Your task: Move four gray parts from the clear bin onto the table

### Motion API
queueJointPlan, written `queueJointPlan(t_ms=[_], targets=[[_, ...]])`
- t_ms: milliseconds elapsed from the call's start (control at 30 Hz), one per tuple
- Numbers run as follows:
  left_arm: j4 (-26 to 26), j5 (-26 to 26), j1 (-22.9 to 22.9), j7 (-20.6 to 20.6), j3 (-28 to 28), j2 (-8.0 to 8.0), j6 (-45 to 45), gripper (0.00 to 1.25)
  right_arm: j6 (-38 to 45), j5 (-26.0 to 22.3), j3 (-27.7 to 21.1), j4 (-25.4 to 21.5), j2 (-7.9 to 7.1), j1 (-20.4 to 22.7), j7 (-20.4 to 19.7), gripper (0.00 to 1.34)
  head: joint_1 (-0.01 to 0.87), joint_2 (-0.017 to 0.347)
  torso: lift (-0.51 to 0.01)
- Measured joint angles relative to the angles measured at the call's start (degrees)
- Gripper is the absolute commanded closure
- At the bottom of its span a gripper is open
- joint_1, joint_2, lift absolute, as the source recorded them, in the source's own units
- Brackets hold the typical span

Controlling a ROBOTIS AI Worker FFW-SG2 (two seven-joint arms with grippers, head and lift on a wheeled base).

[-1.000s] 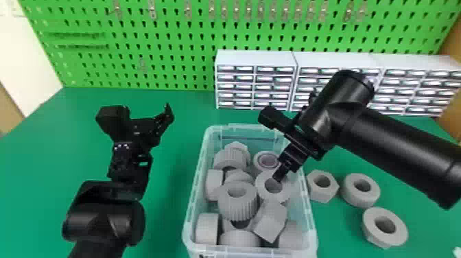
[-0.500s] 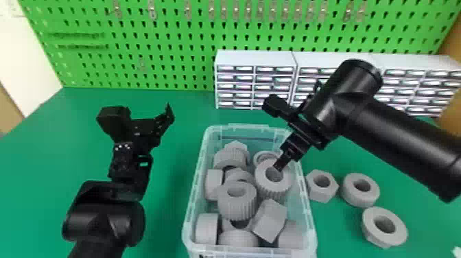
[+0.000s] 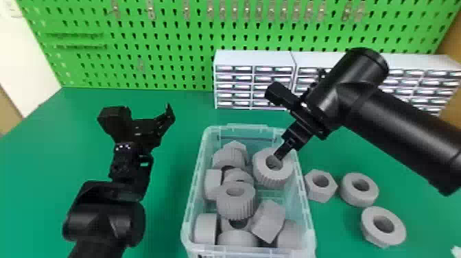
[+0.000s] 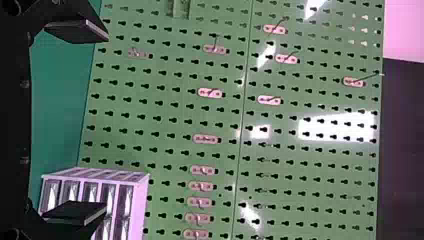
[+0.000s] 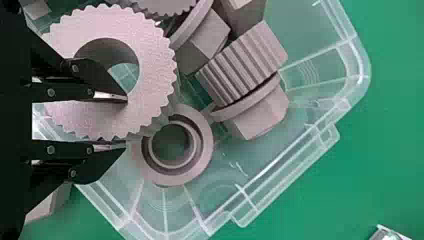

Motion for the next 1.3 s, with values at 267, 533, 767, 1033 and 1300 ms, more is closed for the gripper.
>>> queueJointPlan(t_ms=[267,533,767,1033,1300], targets=[[0.0,0.0,0.0,0.3,-0.3,0.00,0.0,0.10,-0.2,1.6,-2.3,0.0,0.74,-0.2,0.0,0.96,0.693,0.072,-0.052],[0.0,0.0,-0.1,0.6,-0.7,0.00,0.0,0.10,-0.9,2.1,-3.5,0.0,1.53,-0.2,0.0,0.96,0.693,0.072,-0.052],[0.1,0.0,-0.2,0.6,-0.8,0.04,0.0,0.10,-1.2,2.6,-4.9,0.0,2.01,-0.6,0.0,0.96,0.693,0.072,-0.052],[0.1,0.1,0.0,0.6,-0.9,0.09,0.0,0.10,-1.2,4.6,-7.8,0.0,2.25,-0.9,0.0,0.96,0.693,0.072,-0.052],[0.1,0.1,0.2,0.6,-0.9,0.15,0.0,0.10,-0.9,6.4,-10.2,0.0,2.37,-1.0,0.6,0.96,0.693,0.072,-0.052]])
